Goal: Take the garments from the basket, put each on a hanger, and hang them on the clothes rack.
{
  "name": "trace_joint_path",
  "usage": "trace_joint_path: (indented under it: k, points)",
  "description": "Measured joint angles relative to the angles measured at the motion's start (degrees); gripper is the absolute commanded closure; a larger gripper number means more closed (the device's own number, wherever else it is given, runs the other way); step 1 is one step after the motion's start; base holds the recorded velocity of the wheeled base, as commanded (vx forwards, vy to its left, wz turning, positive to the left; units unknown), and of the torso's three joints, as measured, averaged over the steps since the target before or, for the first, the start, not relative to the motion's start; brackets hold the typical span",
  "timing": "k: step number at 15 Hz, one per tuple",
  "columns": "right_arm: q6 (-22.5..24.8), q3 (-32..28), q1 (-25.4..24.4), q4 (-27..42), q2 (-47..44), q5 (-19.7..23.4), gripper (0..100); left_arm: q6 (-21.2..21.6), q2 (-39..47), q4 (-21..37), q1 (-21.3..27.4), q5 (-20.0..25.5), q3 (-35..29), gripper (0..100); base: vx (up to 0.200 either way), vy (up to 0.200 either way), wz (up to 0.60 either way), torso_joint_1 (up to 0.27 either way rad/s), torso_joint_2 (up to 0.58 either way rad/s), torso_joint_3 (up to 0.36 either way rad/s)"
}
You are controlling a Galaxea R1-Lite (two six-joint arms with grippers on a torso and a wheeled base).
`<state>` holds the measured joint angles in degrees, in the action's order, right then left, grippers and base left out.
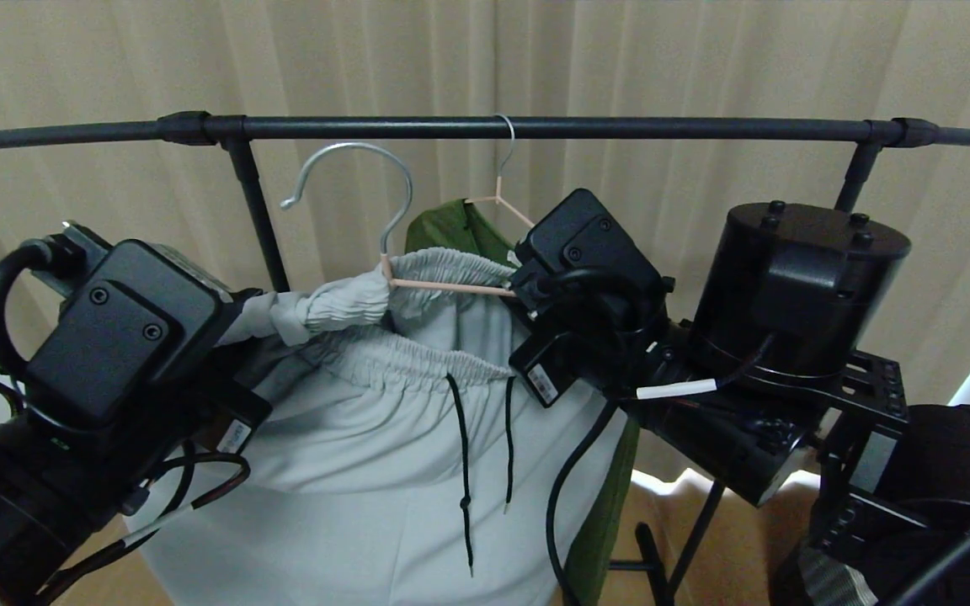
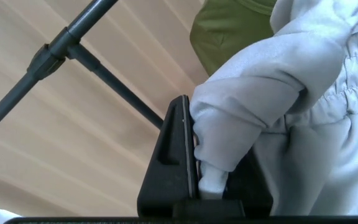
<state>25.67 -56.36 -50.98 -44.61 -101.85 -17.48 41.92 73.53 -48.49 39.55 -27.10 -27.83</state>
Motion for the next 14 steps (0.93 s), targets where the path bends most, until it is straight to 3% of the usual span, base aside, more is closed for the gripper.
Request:
trace_joint_path:
  k: [3,4,8,11,14]
  points:
    - [0.0,0.4,-0.06,-0.11,0.21,-0.04,100,0.09,-0.18,-0.02,-0.05,2.3,0.33,100,0.0,0.0,0.0,0.0,0.0,0.0]
    - [-0.02,0.66,-0.06,-0.11,0.3,-0.04,100,0.06,-0.24,-0.02,-0.05,2.72,0.5,0,0.0,0.0,0.0,0.0,0.0,0.0]
    - [-0.02,1.07,0.21,-0.11,1.0,-0.11,100,-2.44,-0.52,-0.11,0.61,4.28,0.22,0,0.0,0.0,0.0,0.0,0.0,0.0]
    - [0.02,1.84,1.93,0.1,1.99,-0.55,100,-8.27,-2.01,0.0,0.72,11.2,0.35,0,0.0,0.0,0.0,0.0,0.0,0.0]
    - [0.05,1.9,3.91,0.07,2.35,-1.69,100,-8.75,-5.12,0.49,0.72,13.39,1.24,0,0.0,0.0,0.0,0.0,0.0,0.0]
